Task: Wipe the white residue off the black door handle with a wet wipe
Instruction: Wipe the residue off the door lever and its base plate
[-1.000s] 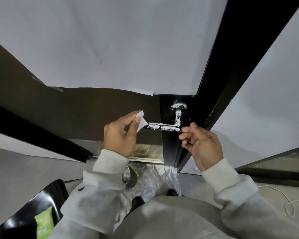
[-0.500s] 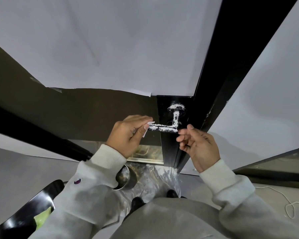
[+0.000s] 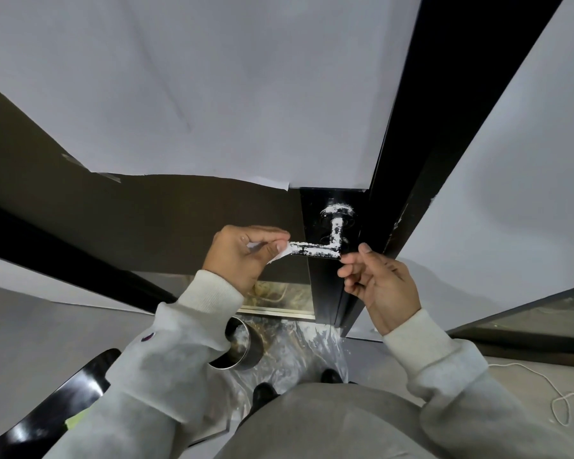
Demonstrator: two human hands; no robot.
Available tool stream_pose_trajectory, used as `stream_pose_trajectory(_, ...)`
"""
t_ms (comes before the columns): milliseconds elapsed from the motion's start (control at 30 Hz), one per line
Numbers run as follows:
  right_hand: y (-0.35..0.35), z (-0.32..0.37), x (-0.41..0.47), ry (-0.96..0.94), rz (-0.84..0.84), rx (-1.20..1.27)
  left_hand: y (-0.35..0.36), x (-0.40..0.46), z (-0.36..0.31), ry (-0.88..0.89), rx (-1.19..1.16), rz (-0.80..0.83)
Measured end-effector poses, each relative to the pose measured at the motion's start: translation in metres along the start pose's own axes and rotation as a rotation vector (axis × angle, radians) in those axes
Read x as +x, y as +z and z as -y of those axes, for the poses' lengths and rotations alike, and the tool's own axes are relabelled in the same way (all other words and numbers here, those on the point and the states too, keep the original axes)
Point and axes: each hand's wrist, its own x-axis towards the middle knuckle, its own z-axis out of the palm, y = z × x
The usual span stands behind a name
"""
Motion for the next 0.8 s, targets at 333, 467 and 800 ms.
stream_pose_trajectory(333,0.002,-0.001,0.001,0.003,-0.016,-0.020,0.002,0.008,-0.001,-0.057,0.241,-0.024)
stream_pose_trajectory(467,0.000,0.001,0.000,-0.009,-0.024,-0.013,-0.012,0.012,-0.003,-0.157,-0.058,0.159)
stream_pose_trajectory(800,0.005,0.000,0.000,-0.001,-0.028,-0.011,-0.001,0.021,-0.007,-0.373,-0.147,0.045)
